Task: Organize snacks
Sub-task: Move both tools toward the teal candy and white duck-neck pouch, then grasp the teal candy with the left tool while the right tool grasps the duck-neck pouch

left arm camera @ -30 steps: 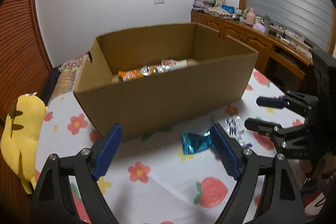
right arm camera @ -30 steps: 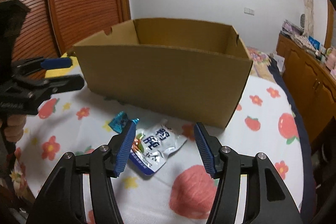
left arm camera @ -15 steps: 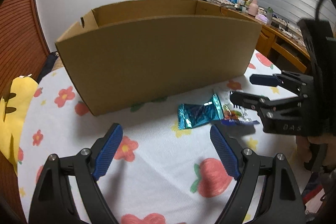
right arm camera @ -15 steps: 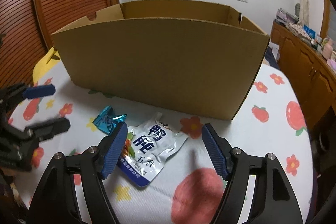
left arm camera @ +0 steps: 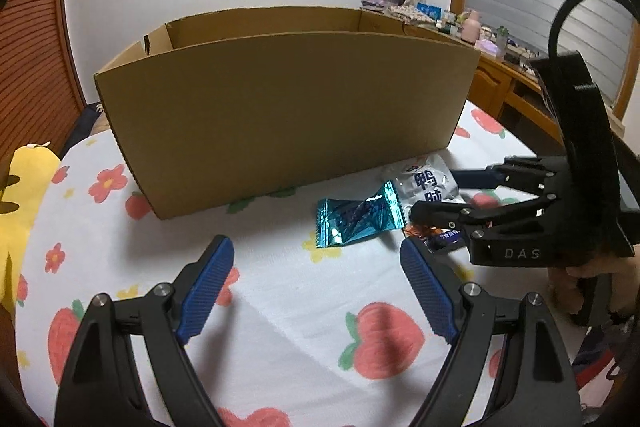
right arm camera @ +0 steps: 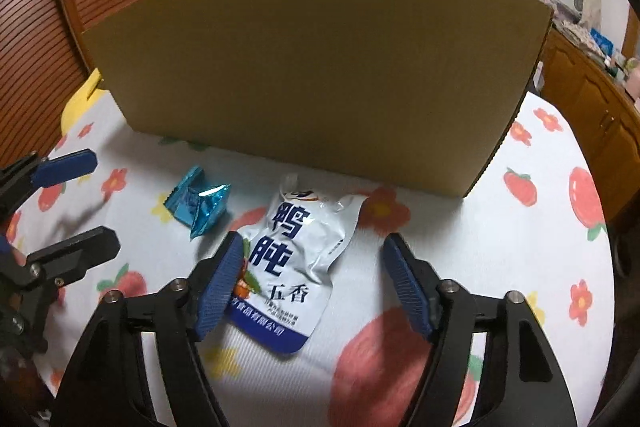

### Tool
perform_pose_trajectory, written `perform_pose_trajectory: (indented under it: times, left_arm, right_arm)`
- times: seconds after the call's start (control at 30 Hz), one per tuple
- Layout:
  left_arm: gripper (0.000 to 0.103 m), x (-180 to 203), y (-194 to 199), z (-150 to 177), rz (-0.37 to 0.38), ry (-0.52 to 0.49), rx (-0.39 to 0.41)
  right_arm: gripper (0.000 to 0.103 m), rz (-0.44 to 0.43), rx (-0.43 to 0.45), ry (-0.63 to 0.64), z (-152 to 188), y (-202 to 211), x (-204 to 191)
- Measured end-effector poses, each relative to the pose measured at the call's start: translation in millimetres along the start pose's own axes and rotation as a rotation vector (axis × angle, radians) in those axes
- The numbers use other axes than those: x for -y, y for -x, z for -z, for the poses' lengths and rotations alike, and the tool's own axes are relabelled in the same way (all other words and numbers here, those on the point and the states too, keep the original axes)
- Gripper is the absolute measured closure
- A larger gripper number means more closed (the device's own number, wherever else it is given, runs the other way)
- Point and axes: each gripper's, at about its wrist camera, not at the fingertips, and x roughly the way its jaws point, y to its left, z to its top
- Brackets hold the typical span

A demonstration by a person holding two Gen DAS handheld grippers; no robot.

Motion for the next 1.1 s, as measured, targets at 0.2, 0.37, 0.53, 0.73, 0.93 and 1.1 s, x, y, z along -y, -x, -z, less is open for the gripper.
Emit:
perform_pose_trajectory:
  times: [0.2, 0.37, 0.53, 0.73, 0.93, 1.1]
  left_arm:
    - [0.017, -1.8, -1.8, -6.0, 0.035, 0.028, 0.011]
    - [0.017, 5.0, -9.5, -11.4, 0.054, 0.027, 0.005]
    - [0.018, 14.6, -19.9, -18.2, 0.064, 0.025, -0.008]
    - [0.018, 27.8, -31.0, -26.6, 0.018, -0.008, -0.010]
    - [0.018, 33.3, -46.6, -29.9, -0.002, -0.020, -0.055]
    - [0.023, 33.0, -55.0, -30.4, -0.011, -0.017, -0.079]
  right_arm:
    - [0.063, -0.032, 0.010, 0.010, 4.6, 8.0, 2.1]
    - [0.063, -0.054, 0.035, 0.003, 14.7, 21.7, 7.7]
    - [0.063, -0.071, 0.068, -0.021, 27.5, 41.5, 17.8]
    - [0.063, -0.089, 0.108, -0.053, 46.5, 60.4, 24.1]
    - [0.063, -0.089, 0.137, -0.054, 58.8, 69.6, 20.1]
    - [0.063, -0.087, 0.156, -0.051, 62.6, 71.9, 21.1]
